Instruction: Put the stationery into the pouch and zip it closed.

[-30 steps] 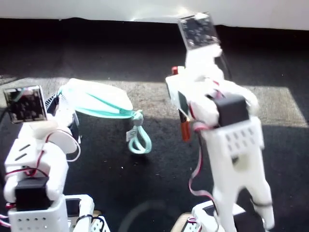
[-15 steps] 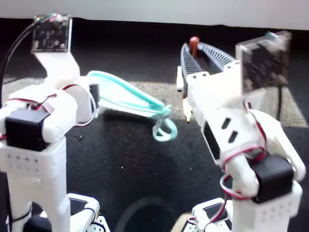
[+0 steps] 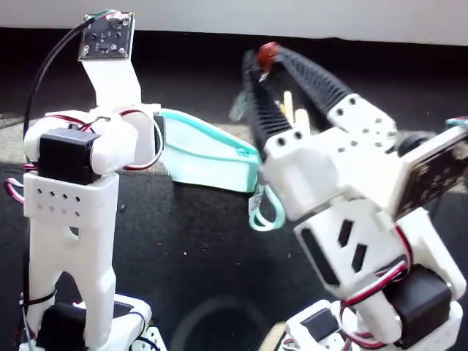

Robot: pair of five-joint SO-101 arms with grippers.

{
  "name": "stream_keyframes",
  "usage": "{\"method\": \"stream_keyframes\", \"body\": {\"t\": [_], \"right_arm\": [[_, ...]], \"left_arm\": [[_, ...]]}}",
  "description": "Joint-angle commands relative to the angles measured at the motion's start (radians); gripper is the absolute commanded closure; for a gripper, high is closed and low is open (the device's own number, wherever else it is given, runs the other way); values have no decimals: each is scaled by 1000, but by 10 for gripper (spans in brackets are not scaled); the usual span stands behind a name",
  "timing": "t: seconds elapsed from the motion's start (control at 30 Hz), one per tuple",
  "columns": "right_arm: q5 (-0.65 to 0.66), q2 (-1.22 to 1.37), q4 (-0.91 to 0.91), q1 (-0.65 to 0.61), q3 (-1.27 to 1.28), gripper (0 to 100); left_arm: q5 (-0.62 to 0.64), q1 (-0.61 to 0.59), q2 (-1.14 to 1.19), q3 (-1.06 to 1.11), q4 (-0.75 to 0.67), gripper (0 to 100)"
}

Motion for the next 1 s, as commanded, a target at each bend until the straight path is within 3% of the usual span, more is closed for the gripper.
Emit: {"method": "stream_keyframes", "body": {"t": [0.0, 0.37, 0.97], "right_arm": [[-5, -1, -22, -65, -1, 992], [-6, 137, -21, -154, 22, 992], [2, 363, -19, -27, 143, 989]], "left_arm": [[9, 22, 13, 30, -38, 990], [9, 22, 12, 54, -38, 990], [9, 24, 7, 53, -34, 990]]}}
